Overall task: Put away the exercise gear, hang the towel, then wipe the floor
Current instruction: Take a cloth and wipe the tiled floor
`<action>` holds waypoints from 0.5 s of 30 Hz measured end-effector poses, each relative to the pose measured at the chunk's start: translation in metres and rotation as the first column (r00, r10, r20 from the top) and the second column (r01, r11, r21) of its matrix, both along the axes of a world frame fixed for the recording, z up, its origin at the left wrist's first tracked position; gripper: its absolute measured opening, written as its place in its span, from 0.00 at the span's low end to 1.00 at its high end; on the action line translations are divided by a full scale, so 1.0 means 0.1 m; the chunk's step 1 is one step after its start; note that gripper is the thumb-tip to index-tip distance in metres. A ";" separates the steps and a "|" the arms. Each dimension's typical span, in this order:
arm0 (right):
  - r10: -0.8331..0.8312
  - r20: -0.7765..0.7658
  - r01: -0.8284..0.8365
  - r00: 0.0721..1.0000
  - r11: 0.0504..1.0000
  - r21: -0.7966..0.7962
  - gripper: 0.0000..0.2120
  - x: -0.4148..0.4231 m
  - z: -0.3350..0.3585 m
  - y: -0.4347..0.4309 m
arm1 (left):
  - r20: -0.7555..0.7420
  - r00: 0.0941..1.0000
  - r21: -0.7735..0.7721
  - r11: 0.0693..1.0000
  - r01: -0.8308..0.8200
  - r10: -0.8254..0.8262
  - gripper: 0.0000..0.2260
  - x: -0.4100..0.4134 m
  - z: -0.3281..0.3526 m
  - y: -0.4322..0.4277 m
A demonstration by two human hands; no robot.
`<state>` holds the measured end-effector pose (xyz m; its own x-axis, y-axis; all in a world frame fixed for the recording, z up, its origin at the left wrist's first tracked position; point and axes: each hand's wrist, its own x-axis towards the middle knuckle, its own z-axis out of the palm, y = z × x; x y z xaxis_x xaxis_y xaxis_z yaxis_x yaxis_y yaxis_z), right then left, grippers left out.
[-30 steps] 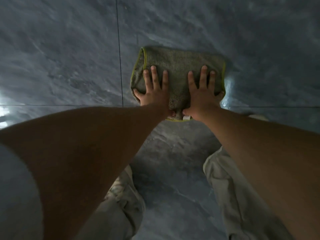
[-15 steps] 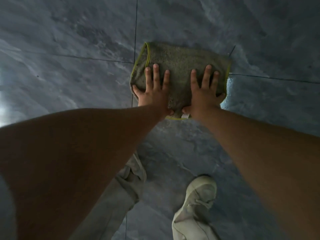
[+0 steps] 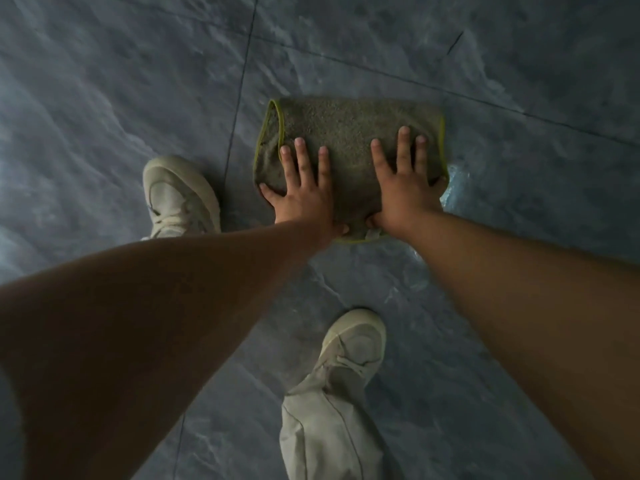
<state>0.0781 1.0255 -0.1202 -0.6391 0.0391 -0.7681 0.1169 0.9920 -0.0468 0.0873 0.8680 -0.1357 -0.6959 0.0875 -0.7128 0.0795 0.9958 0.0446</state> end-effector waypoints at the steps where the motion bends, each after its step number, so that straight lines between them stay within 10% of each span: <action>1: -0.015 0.000 0.015 1.000 1.000 0.000 0.61 0.07 0.00 0.06 | 0.000 1.000 -0.001 1.000 0.001 -0.001 0.62 0.05 0.01 0.07; 15: -0.281 -0.006 0.281 0.960 0.958 0.063 0.64 1.33 0.03 0.32 | 0.026 0.964 0.041 0.963 0.265 -0.266 0.61 0.86 0.04 0.43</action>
